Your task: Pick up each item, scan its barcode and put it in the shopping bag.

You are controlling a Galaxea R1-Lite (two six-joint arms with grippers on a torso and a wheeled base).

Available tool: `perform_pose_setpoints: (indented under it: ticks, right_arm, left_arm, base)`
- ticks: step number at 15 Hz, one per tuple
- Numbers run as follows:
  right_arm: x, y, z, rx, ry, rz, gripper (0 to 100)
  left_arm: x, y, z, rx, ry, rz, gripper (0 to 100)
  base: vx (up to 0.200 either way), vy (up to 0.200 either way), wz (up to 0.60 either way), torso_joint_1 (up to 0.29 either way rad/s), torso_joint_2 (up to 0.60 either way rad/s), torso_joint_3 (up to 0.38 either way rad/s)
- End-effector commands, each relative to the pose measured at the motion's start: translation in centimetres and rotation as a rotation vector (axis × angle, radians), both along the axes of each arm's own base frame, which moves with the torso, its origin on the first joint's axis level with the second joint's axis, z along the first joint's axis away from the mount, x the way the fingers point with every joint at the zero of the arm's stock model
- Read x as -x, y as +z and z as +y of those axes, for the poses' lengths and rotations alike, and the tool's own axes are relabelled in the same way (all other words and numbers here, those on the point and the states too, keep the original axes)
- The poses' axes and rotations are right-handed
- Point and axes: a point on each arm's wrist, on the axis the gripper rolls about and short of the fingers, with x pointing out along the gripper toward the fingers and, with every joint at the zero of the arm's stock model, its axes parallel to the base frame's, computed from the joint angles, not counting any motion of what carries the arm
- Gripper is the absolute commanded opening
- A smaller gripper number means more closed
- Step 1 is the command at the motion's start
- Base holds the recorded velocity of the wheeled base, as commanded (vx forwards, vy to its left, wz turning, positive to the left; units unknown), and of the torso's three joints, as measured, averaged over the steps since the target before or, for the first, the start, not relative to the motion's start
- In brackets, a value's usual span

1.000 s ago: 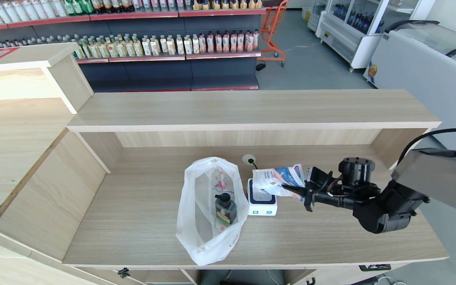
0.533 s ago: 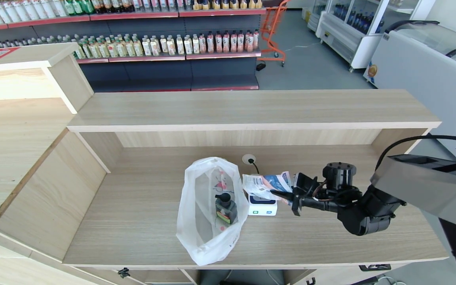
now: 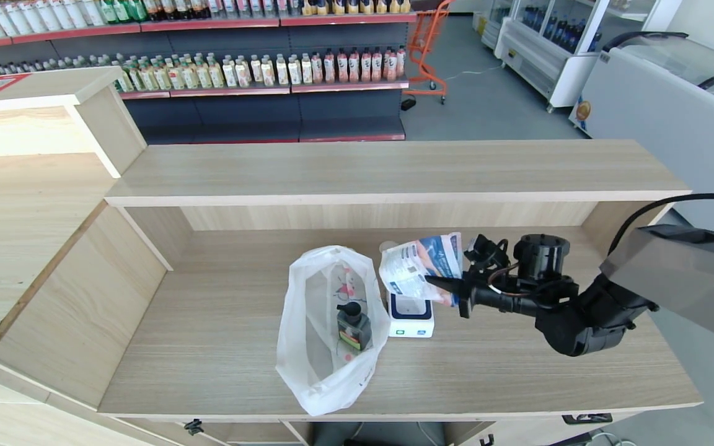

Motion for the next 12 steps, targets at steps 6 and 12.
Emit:
perform_pose_setpoints:
  ticks: [6, 12]
  right_arm:
    - [3.9, 10.3, 6.3, -0.184, -0.093, 0.424, 0]
    - [-1.2, 7.3, 9.9, -0.147, -0.096, 0.477, 0]
  left_arm:
    - [0.0, 0.0, 0.0, 0.000, 0.000, 0.001, 100]
    - [0.0, 0.0, 0.0, 0.002, 0.000, 0.001, 100]
  base:
    - [0.000, 0.000, 0.00, 0.000, 0.00, 0.000]
    - [0.000, 0.000, 0.00, 0.000, 0.00, 0.000]
